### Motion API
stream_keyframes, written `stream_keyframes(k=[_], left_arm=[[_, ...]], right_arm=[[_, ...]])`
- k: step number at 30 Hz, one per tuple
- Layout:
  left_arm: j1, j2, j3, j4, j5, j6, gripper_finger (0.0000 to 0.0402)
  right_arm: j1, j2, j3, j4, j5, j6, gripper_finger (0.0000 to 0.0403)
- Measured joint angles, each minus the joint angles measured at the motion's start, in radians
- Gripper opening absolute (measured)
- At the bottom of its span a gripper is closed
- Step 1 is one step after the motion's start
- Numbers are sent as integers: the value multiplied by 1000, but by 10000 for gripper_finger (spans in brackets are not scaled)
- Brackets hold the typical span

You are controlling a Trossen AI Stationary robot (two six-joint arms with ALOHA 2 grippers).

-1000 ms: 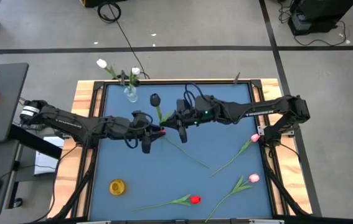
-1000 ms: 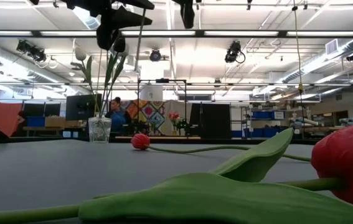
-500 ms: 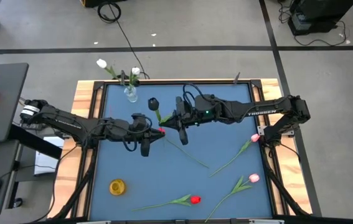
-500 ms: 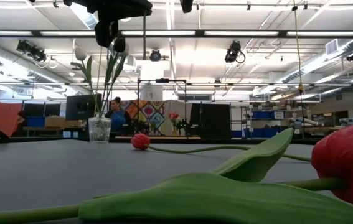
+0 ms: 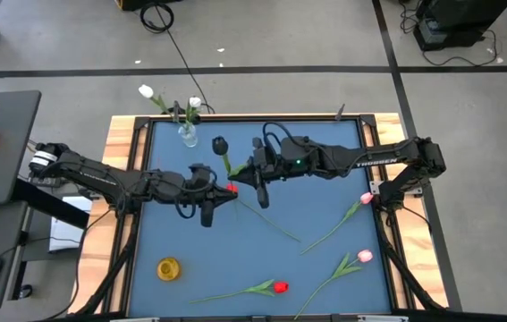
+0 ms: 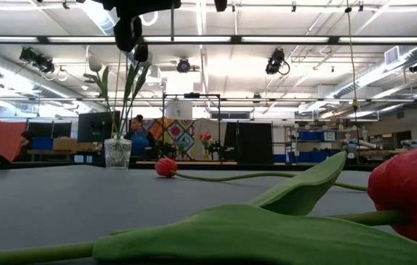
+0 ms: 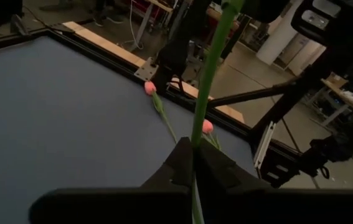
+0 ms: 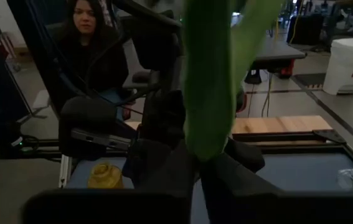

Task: Sort flowers into vase by color
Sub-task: Put the black tulip into the transparent flower vase

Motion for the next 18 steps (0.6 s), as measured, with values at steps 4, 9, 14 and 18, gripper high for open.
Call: stream_keyframes(k=[4, 9, 14, 18], left_arm=[[0, -1, 0, 1, 0, 16, 8], [1, -1, 0, -3, -3, 19, 8], [1, -1, 0, -4, -3, 22, 7], [1, -1, 0, -4, -3, 28, 7]], right_arm=[[-4, -5, 0, -6, -24, 26, 109], [-23, -1, 0, -15, -65, 120, 191], [-21, 1, 0, -15, -44, 136, 200], [-31, 1, 0, -17, -46, 171, 169]])
